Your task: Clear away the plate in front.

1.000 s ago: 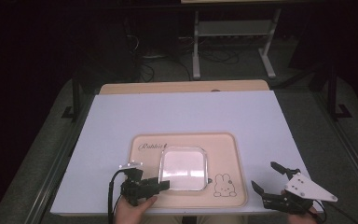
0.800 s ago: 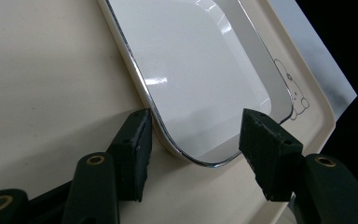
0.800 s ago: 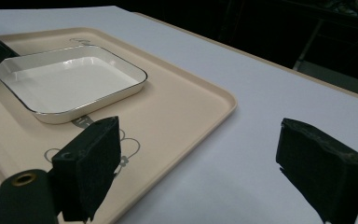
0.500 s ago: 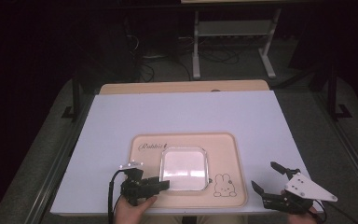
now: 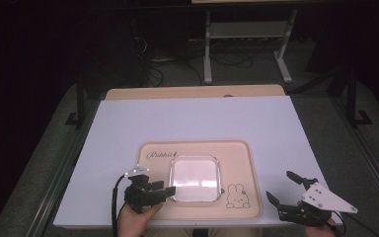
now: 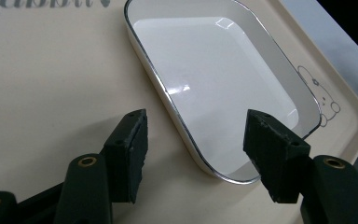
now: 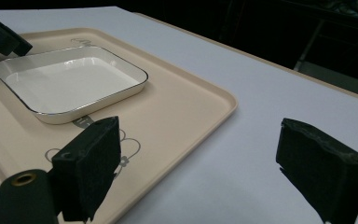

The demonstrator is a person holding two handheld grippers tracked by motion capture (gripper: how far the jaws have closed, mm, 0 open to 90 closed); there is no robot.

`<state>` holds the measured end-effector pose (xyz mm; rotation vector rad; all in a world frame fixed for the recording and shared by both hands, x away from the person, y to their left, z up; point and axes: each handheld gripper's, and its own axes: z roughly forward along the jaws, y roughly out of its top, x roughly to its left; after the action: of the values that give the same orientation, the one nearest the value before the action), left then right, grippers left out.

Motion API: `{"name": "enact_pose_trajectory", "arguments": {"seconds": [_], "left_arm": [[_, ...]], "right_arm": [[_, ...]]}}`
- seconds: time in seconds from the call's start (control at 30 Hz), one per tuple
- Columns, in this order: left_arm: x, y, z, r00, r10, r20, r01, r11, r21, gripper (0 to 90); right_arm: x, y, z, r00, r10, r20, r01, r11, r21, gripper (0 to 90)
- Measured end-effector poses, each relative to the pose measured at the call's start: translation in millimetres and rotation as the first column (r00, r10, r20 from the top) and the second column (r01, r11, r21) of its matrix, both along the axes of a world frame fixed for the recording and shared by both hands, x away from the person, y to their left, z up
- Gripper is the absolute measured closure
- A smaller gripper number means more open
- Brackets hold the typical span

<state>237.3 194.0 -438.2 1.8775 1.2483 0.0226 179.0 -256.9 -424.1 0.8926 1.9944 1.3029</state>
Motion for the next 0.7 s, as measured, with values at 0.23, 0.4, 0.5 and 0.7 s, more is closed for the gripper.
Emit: {"name": "enact_pose_trajectory", "arguments": {"seconds": [0.23, 0.4, 0.5, 0.7], "left_arm": [[2.0, 2.6, 6.3, 0.9981, -0.026, 0.056, 0.024, 0.9989, 0.041, 37.6], [3.6, 6.1, 10.6, 0.9948, -0.05, 0.088, 0.045, 0.9976, 0.053, 36.5], [5.3, 9.8, 14.0, 0.9904, -0.073, 0.117, 0.066, 0.9956, 0.067, 36.0], [9.6, 24.2, 20.5, 0.9778, -0.096, 0.186, 0.071, 0.9883, 0.135, 34.6]], "right_arm": [[0.1, 0.0, -0.2, 1.0, -0.002, -0.001, 0.002, 1.0, 0.0, 12.9], [0.2, -0.1, -0.2, 1.0, -0.003, -0.001, 0.003, 1.0, 0.001, 12.9], [0.2, -0.4, -0.2, 1.0, -0.005, -0.002, 0.005, 1.0, 0.002, 12.9], [0.1, -0.7, -0.2, 1.0, -0.007, -0.002, 0.007, 1.0, 0.004, 12.9]]}}
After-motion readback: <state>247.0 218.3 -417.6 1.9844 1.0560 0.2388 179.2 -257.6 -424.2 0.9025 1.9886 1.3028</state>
